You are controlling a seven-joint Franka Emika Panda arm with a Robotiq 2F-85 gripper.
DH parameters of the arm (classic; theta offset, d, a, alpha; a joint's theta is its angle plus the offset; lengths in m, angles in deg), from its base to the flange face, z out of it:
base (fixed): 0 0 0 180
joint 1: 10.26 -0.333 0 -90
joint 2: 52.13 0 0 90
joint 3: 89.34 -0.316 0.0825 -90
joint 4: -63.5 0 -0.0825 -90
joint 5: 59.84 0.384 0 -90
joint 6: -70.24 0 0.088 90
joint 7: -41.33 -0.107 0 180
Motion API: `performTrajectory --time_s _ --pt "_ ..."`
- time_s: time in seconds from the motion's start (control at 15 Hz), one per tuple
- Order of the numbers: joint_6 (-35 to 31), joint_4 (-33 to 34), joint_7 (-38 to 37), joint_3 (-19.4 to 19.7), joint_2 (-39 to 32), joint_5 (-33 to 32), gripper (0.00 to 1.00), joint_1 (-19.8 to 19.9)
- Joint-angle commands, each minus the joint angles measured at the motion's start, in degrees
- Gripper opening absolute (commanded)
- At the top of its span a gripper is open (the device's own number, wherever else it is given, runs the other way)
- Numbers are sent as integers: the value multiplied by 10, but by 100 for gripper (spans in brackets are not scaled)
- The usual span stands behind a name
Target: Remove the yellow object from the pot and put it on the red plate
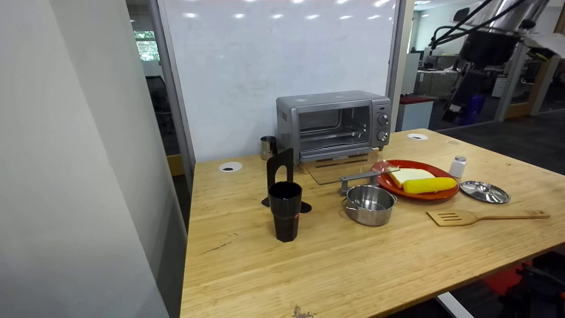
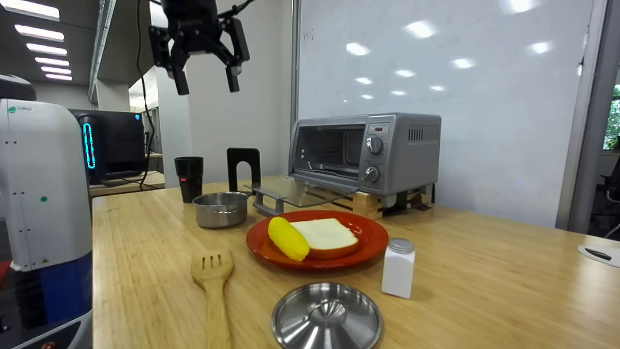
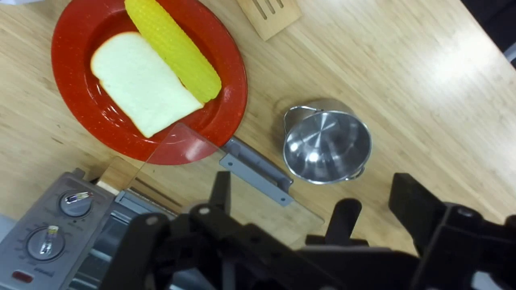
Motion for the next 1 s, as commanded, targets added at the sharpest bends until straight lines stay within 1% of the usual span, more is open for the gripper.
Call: performTrajectory --time_s 0.0,0.2,0.4,0.6,0.8,0.87,0.93 --pt "34 11 -83 0 32 19 100 12" --pt "104 35 -138 10 29 42 100 12" --pt "179 60 -150 28 15 74 100 6" --pt "241 86 -164 33 -9 88 100 16" --pt "243 94 -186 24 -26 53 100 38" --pt "228 71 -173 24 3 69 100 28" --pt "228 75 -175 25 -4 66 100 33"
